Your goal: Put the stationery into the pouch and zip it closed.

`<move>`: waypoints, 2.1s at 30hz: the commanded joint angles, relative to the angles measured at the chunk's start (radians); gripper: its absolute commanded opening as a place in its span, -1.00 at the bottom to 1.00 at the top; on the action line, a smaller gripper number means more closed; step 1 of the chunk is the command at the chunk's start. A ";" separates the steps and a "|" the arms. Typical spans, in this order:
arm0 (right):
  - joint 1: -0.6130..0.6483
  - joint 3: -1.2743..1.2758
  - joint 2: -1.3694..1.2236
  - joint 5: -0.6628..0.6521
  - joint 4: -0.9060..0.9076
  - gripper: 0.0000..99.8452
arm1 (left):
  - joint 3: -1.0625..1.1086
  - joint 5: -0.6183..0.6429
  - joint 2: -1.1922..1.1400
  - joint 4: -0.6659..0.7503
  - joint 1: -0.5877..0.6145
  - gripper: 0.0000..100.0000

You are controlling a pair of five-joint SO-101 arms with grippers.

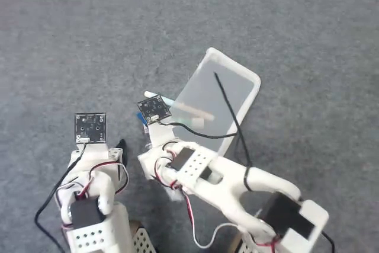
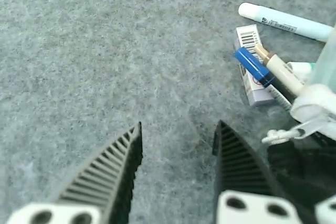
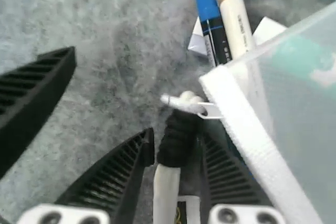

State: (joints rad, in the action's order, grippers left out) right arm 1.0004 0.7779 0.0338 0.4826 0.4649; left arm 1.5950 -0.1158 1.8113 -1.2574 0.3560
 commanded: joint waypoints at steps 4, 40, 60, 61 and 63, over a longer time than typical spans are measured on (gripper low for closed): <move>-0.021 -0.052 -0.019 0.003 -0.007 -0.78 | -0.056 0.014 0.015 -0.005 0.005 -0.58; -0.335 0.130 0.774 -0.640 0.486 -0.99 | -0.117 0.095 0.015 0.014 -0.006 -0.30; -0.378 0.295 1.116 -0.641 0.463 -0.99 | -0.189 0.210 0.015 0.210 -0.462 -0.30; -0.378 0.295 1.125 -0.641 0.469 -0.99 | -0.183 0.210 0.015 0.213 -0.480 -0.30; -0.378 0.295 1.147 -0.641 0.478 -0.99 | -0.159 0.210 0.015 0.216 -0.517 -0.30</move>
State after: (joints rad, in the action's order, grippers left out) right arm 0.6368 1.0833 1.1278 -0.1465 0.9298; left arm 1.4599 0.0790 1.8113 -1.0810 -0.1166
